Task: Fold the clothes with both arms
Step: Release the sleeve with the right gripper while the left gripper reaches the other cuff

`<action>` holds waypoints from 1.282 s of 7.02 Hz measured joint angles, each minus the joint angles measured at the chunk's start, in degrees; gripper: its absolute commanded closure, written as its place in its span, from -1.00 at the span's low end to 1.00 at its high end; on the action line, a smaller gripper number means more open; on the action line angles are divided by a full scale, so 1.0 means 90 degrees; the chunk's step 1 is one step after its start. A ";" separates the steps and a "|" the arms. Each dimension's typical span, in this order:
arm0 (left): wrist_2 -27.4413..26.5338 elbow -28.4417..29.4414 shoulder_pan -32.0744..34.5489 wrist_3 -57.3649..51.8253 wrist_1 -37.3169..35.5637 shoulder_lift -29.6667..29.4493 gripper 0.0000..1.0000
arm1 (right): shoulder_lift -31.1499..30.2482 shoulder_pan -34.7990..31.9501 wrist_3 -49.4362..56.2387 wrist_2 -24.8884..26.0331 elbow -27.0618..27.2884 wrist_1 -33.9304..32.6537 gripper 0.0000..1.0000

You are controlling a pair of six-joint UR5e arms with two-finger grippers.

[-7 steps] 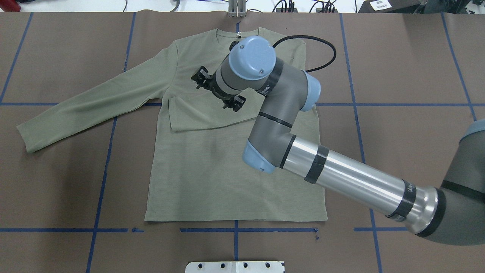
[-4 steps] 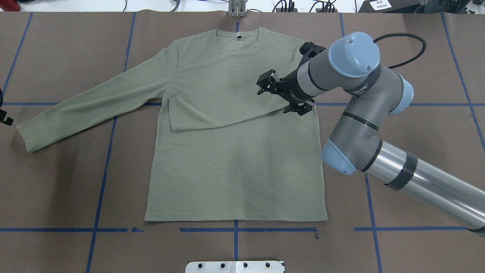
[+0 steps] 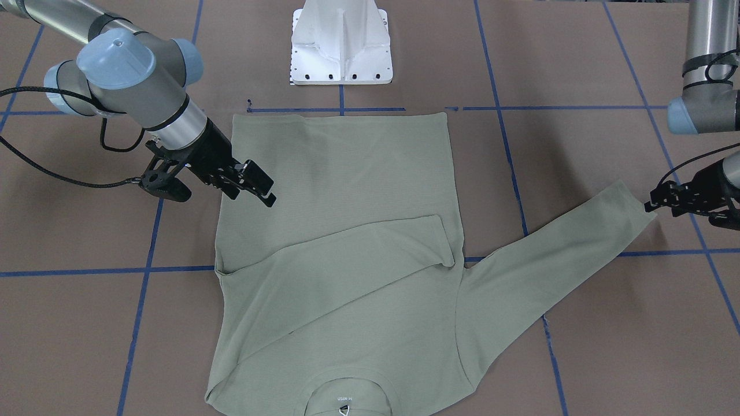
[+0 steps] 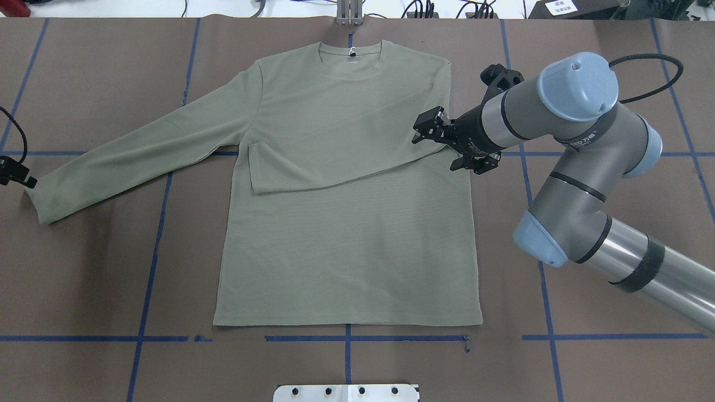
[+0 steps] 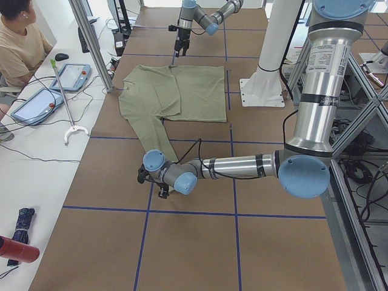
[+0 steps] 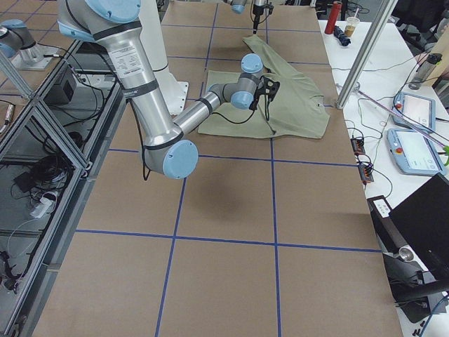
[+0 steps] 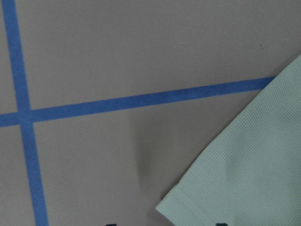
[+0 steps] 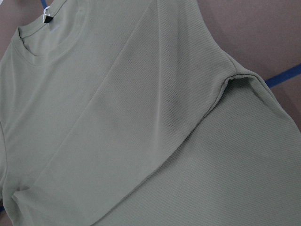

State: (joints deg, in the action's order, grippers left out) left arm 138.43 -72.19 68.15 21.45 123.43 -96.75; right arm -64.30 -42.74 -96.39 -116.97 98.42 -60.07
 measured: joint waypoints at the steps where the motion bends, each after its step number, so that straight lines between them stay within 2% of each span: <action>1: 0.0000 0.0069 -0.0065 -0.0001 -0.0002 -0.0040 -0.19 | -0.0017 0.0001 -0.0023 0.0020 0.0028 -0.0056 -0.98; 3: 0.0000 0.0115 -0.0121 -0.0001 -0.0004 -0.0057 0.03 | 0.0002 -0.0003 -0.0038 0.0035 0.0053 -0.0264 -0.98; 5: 0.0000 0.0124 -0.0129 0.0001 -0.0004 -0.0061 0.99 | -0.0014 -0.0013 -0.0038 0.0038 0.0095 -0.0346 -0.98; 7: 0.0041 0.0082 -0.0130 0.0019 -0.0032 -0.0066 1.00 | -0.0043 -0.0019 -0.0044 0.0090 0.0197 -0.0356 -0.98; 8: 0.0386 0.0049 -0.0131 0.0037 -0.0120 -0.0065 1.00 | -0.0076 -0.0027 -0.0027 0.0122 0.0290 -0.0359 -0.98; 9: 0.0979 -0.0026 -0.0129 0.0206 -0.0280 -0.0090 1.00 | -0.0127 -0.0039 0.0005 0.0116 0.0390 -0.0363 -0.98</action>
State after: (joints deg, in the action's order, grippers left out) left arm 147.23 -72.42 66.99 23.30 120.91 -97.55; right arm -65.44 -43.09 -96.34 -115.93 101.93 -63.34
